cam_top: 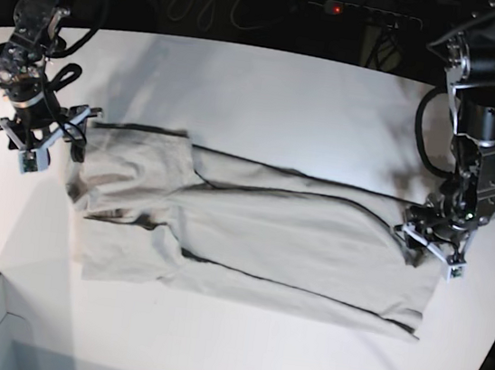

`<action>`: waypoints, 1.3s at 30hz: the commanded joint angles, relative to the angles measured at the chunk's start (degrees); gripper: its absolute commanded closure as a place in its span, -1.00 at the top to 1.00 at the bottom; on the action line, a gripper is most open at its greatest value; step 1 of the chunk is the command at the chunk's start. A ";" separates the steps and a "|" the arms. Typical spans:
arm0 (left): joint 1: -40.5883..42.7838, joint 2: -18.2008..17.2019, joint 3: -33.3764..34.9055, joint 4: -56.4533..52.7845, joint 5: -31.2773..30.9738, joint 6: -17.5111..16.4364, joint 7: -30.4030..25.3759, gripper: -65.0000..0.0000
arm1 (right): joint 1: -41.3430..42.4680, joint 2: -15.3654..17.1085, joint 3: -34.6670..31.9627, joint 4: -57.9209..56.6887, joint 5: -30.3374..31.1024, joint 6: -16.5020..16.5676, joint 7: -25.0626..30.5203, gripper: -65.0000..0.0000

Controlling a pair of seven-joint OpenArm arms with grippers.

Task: Layout the t-shirt on the table in an organized manner, then fold the t-shirt properly
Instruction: 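Release the shirt and regrasp its folded edge with both grippers, then lift the folded edge with both grippers and pull it away from the body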

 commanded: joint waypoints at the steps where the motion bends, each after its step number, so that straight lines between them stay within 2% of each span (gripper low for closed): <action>1: -1.15 -0.66 -0.09 1.02 -0.17 0.14 -0.56 -0.01 | 0.72 0.65 0.11 0.90 0.99 -0.23 1.35 0.15; 6: -1.15 -0.66 -0.09 1.02 -0.09 0.14 -0.56 -0.08 | 0.72 0.65 0.11 0.90 0.99 -0.23 1.35 0.15; 8: -1.15 -0.66 -0.09 1.02 -0.09 0.14 -0.73 -0.27 | 0.63 0.65 0.11 0.90 0.99 -0.23 1.35 0.15; 13: -1.41 -0.66 -0.09 1.02 -0.09 0.14 -0.73 -0.93 | 0.63 0.65 0.11 0.90 0.99 -0.23 1.35 0.15; 14: -1.50 -0.66 -0.09 1.02 -0.09 0.14 -0.73 -1.00 | 0.55 0.65 0.11 0.90 0.99 -0.23 1.35 0.15; 19: -1.41 -0.66 -0.26 1.81 -0.17 0.14 -0.73 -1.00 | -0.42 0.65 0.11 0.90 0.99 -0.23 1.35 0.15; 22: -0.97 -0.31 -4.39 6.12 -0.17 0.14 0.06 -1.00 | -0.51 0.65 0.11 0.90 0.99 -0.23 1.35 0.15; 25: 0.26 1.18 -8.79 12.10 -0.17 0.14 4.89 -1.00 | -0.51 0.56 0.11 1.16 0.99 -0.23 1.35 0.16; 30: 1.93 1.71 -11.60 20.01 -0.17 -0.38 10.43 -1.00 | -0.51 -1.29 1.43 1.34 0.99 -0.23 1.35 0.16; 36: 4.04 2.41 -11.87 22.65 -0.17 -0.38 11.22 -1.00 | -3.06 -3.48 1.60 3.45 0.99 -0.23 1.35 0.17; 39: 5.53 2.41 -11.87 23.00 -0.17 -0.47 10.78 -1.00 | -5.52 -5.95 1.43 7.23 0.99 -0.23 1.35 0.24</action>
